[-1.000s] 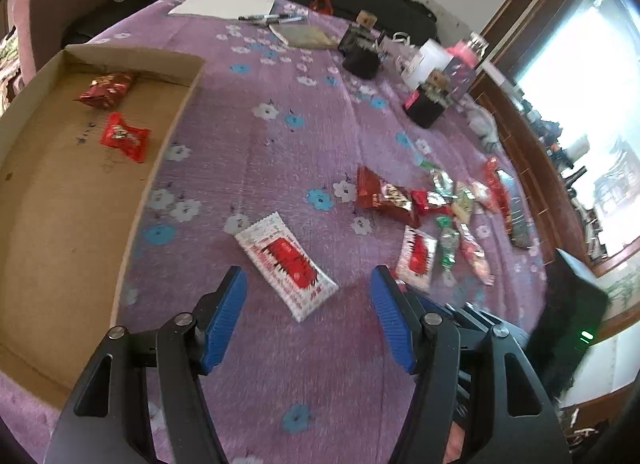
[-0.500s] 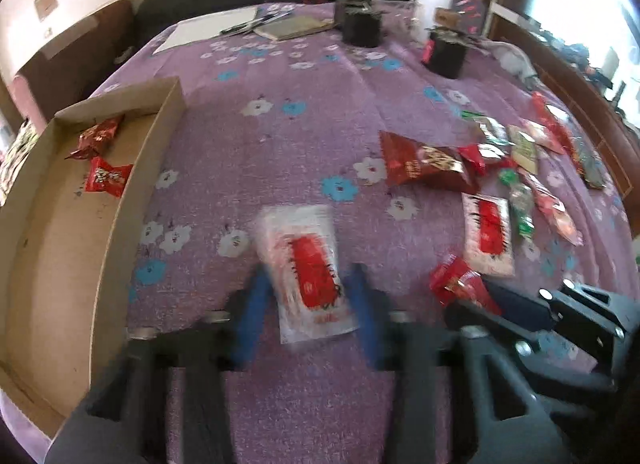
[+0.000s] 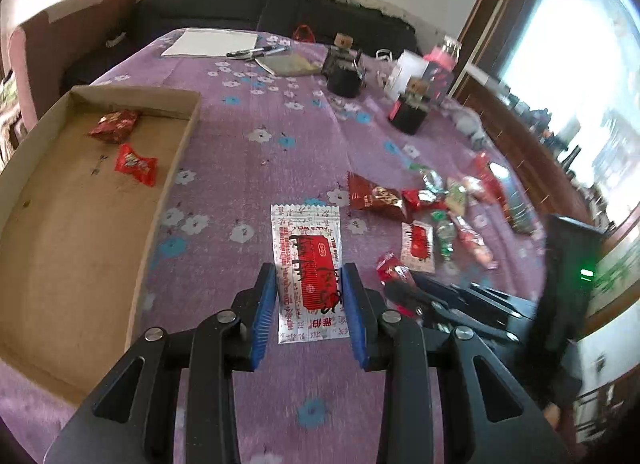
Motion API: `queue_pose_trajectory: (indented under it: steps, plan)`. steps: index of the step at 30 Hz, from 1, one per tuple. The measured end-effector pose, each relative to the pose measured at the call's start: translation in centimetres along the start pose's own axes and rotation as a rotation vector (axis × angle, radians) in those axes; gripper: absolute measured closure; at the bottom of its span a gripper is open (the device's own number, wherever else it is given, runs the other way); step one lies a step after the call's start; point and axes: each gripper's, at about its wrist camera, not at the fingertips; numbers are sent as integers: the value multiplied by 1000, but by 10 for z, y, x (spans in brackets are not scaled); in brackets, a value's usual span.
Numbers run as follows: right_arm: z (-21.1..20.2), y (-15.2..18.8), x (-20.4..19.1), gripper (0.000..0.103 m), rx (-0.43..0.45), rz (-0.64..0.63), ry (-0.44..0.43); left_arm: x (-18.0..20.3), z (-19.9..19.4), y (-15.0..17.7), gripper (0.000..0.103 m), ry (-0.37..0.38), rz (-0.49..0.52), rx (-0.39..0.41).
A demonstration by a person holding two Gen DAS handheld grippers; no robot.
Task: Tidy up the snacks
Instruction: 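Grasp the white packet with red print with the left tool while the right holds its candy, then carry both snacks over the cardboard box and open both tools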
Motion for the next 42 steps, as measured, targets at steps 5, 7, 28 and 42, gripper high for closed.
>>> queue_pose_trajectory:
  steps: [5, 7, 28, 42]
  plan:
    - [0, 1, -4, 82, 4, -6, 26, -37, -38, 3, 73, 31, -58, 38]
    - [-2, -1, -6, 82, 0, -1, 29, -60, -53, -1, 73, 34, -82, 46]
    - [113, -160, -165, 82, -100, -112, -85, -215, 19, -93, 73, -61, -259, -41]
    - [178, -164, -175, 69, -124, -137, 26, -233, 55, -99, 67, -78, -309, -84]
Point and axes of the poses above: each gripper's, at about its wrist camera, not at the fingertips, and z roughly the way its jaws point, x to its right, y to its underside, and after that the axes turned 5 degrees about -y, right-handed
